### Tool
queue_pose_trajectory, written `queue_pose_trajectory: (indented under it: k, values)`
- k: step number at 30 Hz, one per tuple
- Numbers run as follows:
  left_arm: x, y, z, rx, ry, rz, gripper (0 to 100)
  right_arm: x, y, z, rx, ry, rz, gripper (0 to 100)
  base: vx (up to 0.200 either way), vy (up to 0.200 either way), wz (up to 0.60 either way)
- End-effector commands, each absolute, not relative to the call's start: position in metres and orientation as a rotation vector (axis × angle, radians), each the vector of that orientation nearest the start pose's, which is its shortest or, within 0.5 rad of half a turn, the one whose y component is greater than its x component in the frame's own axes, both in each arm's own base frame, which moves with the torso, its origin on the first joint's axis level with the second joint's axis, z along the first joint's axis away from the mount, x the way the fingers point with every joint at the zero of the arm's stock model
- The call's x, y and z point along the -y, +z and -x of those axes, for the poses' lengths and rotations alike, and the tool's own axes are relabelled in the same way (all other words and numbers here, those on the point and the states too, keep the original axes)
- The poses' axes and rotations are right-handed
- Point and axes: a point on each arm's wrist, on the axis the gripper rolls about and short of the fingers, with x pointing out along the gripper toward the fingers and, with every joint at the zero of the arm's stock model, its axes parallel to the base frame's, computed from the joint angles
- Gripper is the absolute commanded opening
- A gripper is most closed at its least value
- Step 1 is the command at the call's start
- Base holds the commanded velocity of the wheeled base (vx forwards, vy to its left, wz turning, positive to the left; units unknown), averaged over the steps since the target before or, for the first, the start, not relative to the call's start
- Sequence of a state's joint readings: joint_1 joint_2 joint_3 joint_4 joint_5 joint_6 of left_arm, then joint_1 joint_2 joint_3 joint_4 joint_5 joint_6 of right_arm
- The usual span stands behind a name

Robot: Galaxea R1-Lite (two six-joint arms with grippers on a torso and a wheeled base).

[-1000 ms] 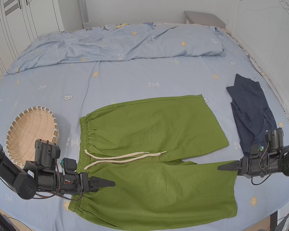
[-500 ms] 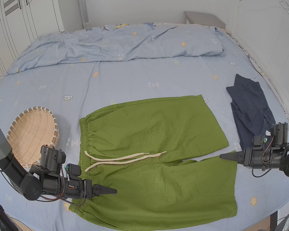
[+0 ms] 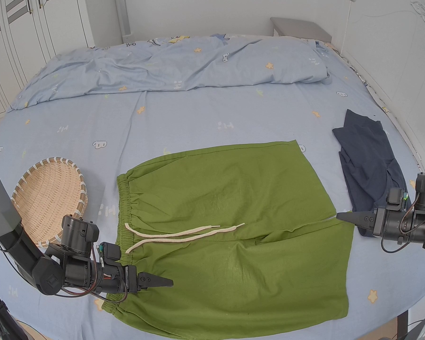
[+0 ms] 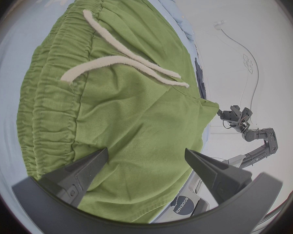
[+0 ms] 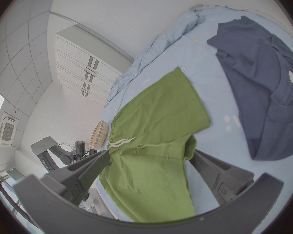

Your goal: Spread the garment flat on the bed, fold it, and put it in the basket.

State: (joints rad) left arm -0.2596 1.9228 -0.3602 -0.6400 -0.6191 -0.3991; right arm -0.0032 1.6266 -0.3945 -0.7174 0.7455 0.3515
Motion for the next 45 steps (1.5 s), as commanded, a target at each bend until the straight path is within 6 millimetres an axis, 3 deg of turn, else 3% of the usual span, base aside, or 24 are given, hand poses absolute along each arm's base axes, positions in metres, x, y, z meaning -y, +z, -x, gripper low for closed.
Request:
queue_pose_trajectory:
  k: [1, 11, 16, 18, 20, 23, 29, 33, 35, 39, 45]
  values:
    - [0.074, 0.025, -0.228, -1.113, -0.609, 0.519, 100, -0.001, 0.108, -0.238, -0.588, 0.586, -0.54, 100, 0.0, 0.0, 0.0]
    - [0.074, 0.026, -0.228, -1.101, -0.613, 0.517, 100, 0.016, 0.111, -0.25, -0.477, 0.578, -0.597, 100, 0.0, 0.0, 0.0]
    - [0.074, 0.028, -0.227, -1.093, -0.618, 0.518, 100, 0.009, 0.111, -0.241, -0.516, 0.592, -0.628, 100, 0.0, 0.0, 0.0]
    - [0.074, 0.028, -0.227, -1.092, -0.62, 0.517, 100, 0.0, 0.112, -0.235, -0.534, 0.626, -0.622, 100, 0.0, 0.0, 0.0]
    - [0.074, 0.03, -0.228, -1.082, -0.621, 0.519, 100, -0.03, 0.112, -0.225, -0.594, 0.74, -0.595, 100, 0.0, 0.0, 0.0]
    - [0.074, 0.036, -0.228, -1.058, -0.628, 0.518, 100, -0.054, 0.109, -0.22, -0.66, 0.825, -0.571, 100, 0.0, 0.0, 0.0]
    - [0.071, 0.06, -0.229, -0.943, -0.641, 0.536, 100, -0.101, 0.101, -0.227, -0.748, 0.969, -0.518, 100, 0.0, 0.0, 0.0]
    - [0.069, 0.076, -0.23, -0.861, -0.641, 0.578, 100, -0.128, 0.095, -0.234, -0.796, 0.974, -0.479, 100, 0.0, 0.0, 0.0]
    - [0.068, 0.091, -0.231, -0.778, -0.651, 0.613, 100, -0.152, 0.087, -0.243, -0.815, 0.92, -0.412, 100, 0.0, 0.0, 0.0]
    - [0.065, 0.106, -0.237, -0.672, -0.66, 0.639, 100, -0.174, 0.078, -0.251, -0.786, 0.868, -0.291, 100, 0.0, 0.0, 0.0]
    - [0.059, 0.123, -0.243, -0.602, -0.654, 0.656, 100, -0.186, 0.064, -0.26, -0.822, 0.856, -0.269, 100, 0.0, 0.0, 0.0]
